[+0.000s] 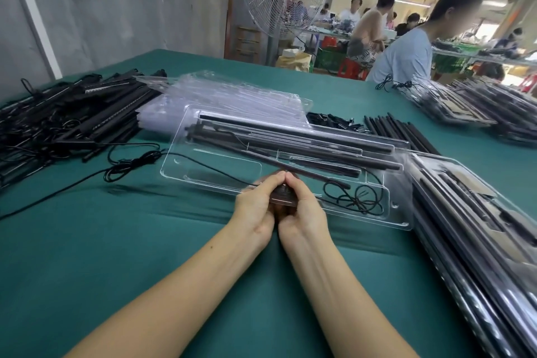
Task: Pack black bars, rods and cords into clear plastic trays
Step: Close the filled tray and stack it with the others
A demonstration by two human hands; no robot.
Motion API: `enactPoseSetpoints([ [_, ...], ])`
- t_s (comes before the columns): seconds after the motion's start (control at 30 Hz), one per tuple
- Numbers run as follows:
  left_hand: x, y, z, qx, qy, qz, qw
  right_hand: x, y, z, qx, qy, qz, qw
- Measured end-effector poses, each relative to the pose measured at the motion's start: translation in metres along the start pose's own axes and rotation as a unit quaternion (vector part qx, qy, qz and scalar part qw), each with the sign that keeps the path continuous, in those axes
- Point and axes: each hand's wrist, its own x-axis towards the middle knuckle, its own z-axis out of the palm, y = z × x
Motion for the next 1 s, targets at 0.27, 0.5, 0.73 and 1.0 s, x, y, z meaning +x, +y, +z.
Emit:
enactPoseSetpoints([
  [0.27, -0.003, 0.002, -0.001, -0.015, -0.023, -0.012, 1.0, -0.006, -0.005, 0.002, -0.04, -0.014, -0.016, 0.999],
  [0.5, -0.002, 0.018, -0.003, 0.012, -0.049, 0.002, 0.999, -0.01, -0.007, 0.006, -0.115, -0.063, -0.065, 0.989],
  [0.73, 0.001, 0.021, -0.005, 0.063, -0.018, 0.008, 0.998, -0.009, -0.013, 0.003, -0.178, -0.015, -0.091, 0.98],
  [1.0, 0.009, 0.028, -0.014, 0.109, 0.04, 0.045, 0.992, -0.012, -0.014, 0.0, -0.113, 0.019, -0.003, 0.993],
])
